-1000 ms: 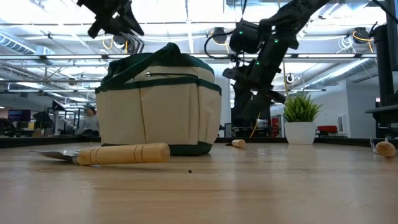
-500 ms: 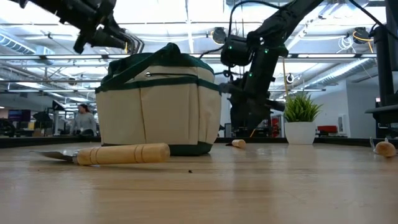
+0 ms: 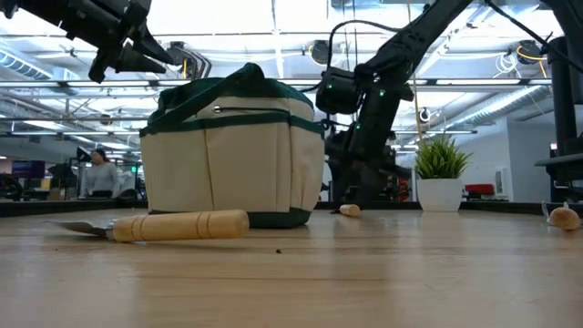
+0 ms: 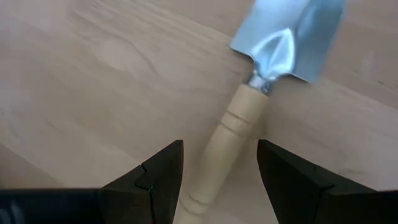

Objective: Pick & Place Garden tools in Gardening bag
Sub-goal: Put the brown trowel into the gardening bag

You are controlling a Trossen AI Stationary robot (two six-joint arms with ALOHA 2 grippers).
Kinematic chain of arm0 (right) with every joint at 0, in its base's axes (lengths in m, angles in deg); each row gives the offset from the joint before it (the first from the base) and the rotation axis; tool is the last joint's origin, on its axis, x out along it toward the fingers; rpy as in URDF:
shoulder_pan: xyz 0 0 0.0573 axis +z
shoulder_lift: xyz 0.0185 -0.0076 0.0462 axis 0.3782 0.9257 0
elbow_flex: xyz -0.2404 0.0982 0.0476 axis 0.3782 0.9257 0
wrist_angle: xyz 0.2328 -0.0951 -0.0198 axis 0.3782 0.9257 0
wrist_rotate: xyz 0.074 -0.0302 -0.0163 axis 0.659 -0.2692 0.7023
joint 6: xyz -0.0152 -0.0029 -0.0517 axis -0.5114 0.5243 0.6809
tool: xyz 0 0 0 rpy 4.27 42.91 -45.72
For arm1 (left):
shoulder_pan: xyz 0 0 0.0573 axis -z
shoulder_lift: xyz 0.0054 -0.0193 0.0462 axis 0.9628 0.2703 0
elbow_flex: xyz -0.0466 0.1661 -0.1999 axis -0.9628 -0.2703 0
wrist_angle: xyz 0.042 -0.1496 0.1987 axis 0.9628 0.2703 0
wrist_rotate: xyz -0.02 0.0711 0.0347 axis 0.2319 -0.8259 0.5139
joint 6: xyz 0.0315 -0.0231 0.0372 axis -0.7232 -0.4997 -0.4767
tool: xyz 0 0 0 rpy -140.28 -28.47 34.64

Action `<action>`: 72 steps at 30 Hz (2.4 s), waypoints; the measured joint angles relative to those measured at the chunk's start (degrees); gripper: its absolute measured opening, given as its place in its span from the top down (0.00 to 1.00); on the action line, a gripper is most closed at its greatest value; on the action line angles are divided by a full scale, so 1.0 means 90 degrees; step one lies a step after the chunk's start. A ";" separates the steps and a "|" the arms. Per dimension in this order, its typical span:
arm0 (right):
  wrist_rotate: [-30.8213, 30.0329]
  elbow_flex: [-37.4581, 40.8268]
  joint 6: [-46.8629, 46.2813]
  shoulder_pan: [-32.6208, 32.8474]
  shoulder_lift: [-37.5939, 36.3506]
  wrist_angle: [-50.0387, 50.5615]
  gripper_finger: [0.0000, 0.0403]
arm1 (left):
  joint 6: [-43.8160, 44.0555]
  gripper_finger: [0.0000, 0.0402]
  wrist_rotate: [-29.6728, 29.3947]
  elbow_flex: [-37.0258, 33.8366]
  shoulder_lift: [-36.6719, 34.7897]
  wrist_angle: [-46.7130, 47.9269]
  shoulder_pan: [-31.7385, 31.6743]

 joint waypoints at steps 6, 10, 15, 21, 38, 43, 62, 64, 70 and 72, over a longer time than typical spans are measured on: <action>-0.0042 -0.0029 -0.0051 0.0005 0.0359 -0.0175 0.51 | -0.0001 0.70 0.0040 0.0001 -0.0009 0.0060 0.0000; -0.0170 -0.0029 0.0140 0.0023 0.0408 -0.0144 0.51 | 0.0024 0.70 0.0163 0.0001 -0.0009 0.0216 0.0000; -0.0481 -0.0022 -0.0009 0.0029 0.0421 -0.0032 0.55 | 0.0028 0.70 0.0166 0.0001 -0.0009 0.0315 0.0002; -0.0522 -0.0012 -0.0098 0.0058 0.0434 0.0277 0.68 | 0.0021 0.70 0.0338 0.0001 -0.0009 0.0317 0.0005; -0.0516 0.0000 0.0559 0.0061 0.0416 0.0876 0.86 | -0.0003 0.70 0.0561 0.0001 -0.0009 0.0316 0.0007; -0.0522 0.0000 0.0800 0.0070 0.0175 0.0946 0.86 | -0.0035 0.70 0.0743 0.0001 -0.0007 0.0328 0.0007; -0.0101 0.0022 0.1944 0.0073 -0.2167 0.0101 0.86 | -0.0037 0.70 0.1447 0.0004 0.0000 0.0369 0.0028; 0.0341 0.0015 0.2065 0.0073 -0.2388 -0.0330 0.86 | -0.0027 0.70 0.1510 0.0004 0.0000 0.0364 0.0027; 0.1942 0.0012 0.2269 0.0073 -0.2748 -0.1598 0.86 | 0.0057 0.70 0.1720 0.0004 0.0000 0.0358 0.0093; 0.2468 0.0010 0.2268 0.0073 -0.2750 -0.2073 0.86 | 0.0075 0.70 0.1721 0.0004 0.0000 0.0359 0.0134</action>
